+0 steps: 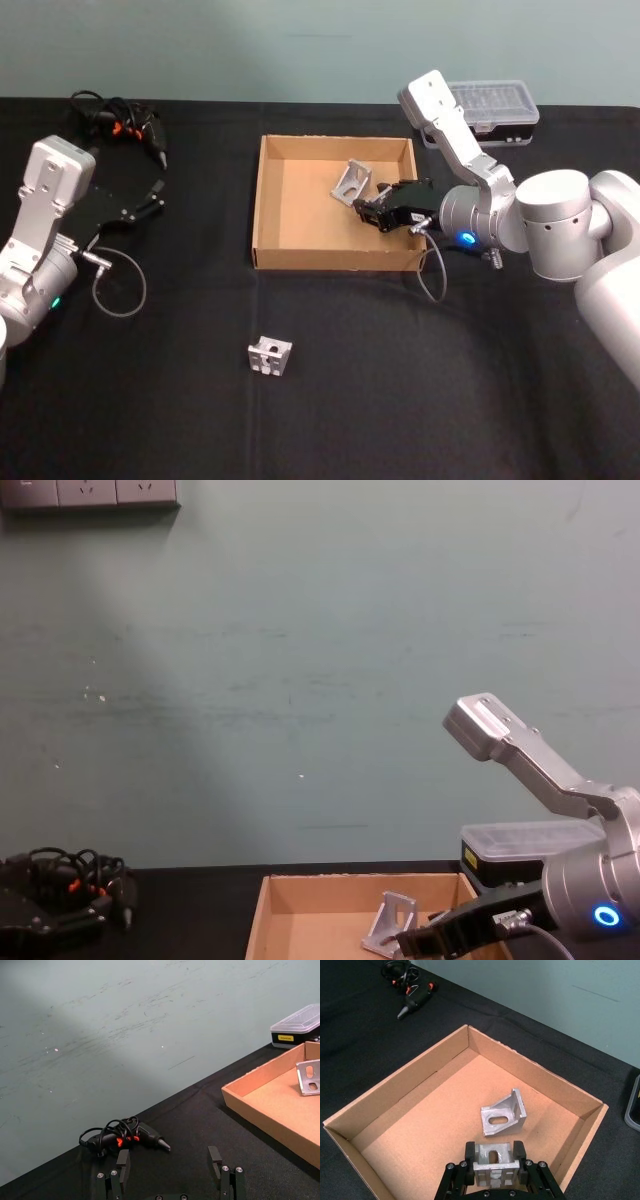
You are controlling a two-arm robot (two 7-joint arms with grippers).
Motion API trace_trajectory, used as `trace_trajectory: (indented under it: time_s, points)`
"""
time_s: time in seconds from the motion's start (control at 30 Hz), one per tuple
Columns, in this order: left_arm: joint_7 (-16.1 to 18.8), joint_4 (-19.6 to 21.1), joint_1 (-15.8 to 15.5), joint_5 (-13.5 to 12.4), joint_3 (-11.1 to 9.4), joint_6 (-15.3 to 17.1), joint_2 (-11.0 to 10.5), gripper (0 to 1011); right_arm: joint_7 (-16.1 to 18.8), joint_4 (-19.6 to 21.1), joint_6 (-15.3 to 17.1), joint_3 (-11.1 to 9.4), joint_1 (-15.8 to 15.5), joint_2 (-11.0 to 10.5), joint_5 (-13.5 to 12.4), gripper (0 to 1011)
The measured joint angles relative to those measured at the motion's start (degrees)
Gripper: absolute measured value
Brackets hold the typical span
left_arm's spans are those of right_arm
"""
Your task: Use one hand to pick up the angle iron from the table and place it into the box.
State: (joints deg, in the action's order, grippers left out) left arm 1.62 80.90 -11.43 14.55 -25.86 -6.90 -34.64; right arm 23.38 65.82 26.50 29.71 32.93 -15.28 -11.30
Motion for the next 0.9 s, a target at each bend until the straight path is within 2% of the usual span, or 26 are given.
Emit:
trace_trajectory:
  time_s: [0.27, 0.4, 0.5, 0.6, 0.67, 0.9]
  points:
    - [0.00, 0.00, 0.00, 0.00, 0.00, 0.00, 0.00, 1011, 0.03, 0.04, -0.01, 0.00, 0.00, -0.04, -0.05, 451]
    - [0.00, 0.00, 0.00, 0.00, 0.00, 0.00, 0.00, 1011, 0.05, 0.08, -0.03, 0.02, 0.00, -0.06, -0.10, 514]
    - [0.00, 0.00, 0.00, 0.00, 0.00, 0.00, 0.00, 1011, 0.06, 0.10, -0.05, 0.03, 0.00, -0.08, -0.13, 659]
    - [0.00, 0.00, 0.00, 0.00, 0.00, 0.00, 0.00, 1011, 0.08, 0.12, -0.06, 0.03, -0.01, -0.09, -0.16, 715]
    - [0.00, 0.00, 0.00, 0.00, 0.00, 0.00, 0.00, 1011, 0.09, 0.13, -0.07, 0.03, -0.02, -0.10, -0.18, 813]
    - [0.00, 0.00, 0.00, 0.00, 0.00, 0.00, 0.00, 1011, 0.10, 0.17, -0.13, 0.03, -0.04, -0.13, -0.24, 993]
